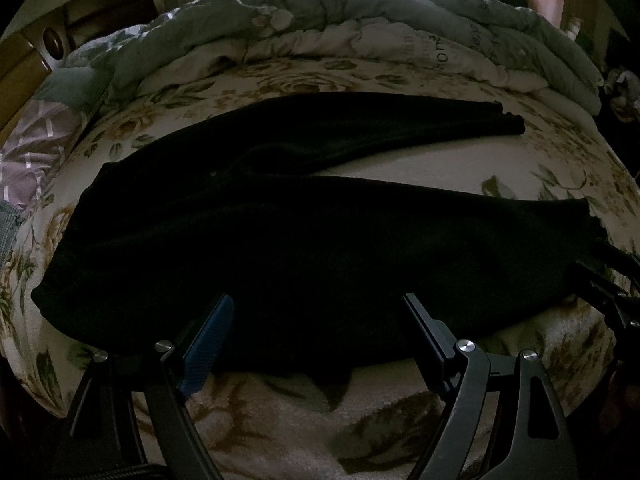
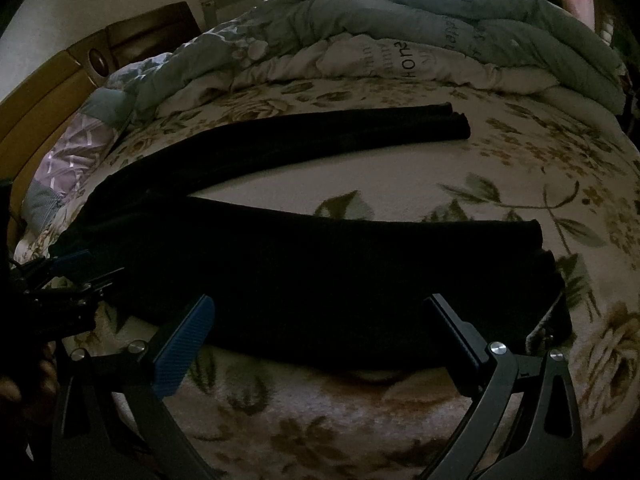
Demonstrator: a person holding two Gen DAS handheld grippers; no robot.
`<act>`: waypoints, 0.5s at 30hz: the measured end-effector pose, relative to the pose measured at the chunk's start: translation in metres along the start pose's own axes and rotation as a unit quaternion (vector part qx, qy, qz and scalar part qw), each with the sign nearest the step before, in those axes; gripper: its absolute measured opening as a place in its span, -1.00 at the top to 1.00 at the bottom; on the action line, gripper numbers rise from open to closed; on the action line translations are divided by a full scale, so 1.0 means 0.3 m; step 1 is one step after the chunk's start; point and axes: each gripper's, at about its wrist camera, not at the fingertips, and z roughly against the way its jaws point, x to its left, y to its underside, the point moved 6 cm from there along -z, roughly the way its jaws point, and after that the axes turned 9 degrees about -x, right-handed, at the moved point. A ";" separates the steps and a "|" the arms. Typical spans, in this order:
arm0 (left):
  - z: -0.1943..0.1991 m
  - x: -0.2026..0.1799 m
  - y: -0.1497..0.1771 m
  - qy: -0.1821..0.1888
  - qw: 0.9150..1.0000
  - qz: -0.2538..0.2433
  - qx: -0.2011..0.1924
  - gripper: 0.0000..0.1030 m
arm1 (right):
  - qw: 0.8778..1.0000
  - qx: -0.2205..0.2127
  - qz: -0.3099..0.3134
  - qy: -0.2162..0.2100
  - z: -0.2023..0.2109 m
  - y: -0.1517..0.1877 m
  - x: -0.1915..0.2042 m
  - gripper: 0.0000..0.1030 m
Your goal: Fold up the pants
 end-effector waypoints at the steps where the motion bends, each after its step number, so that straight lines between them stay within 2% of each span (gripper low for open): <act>1: 0.000 0.002 0.000 0.000 1.000 -0.001 0.000 -0.63 | 1.000 0.000 0.000 0.000 -0.002 0.001 0.000 -1.00; 15: 0.001 0.005 -0.004 0.005 1.000 0.001 0.001 -0.63 | 1.000 -0.002 -0.001 -0.008 0.001 0.000 0.029 -1.00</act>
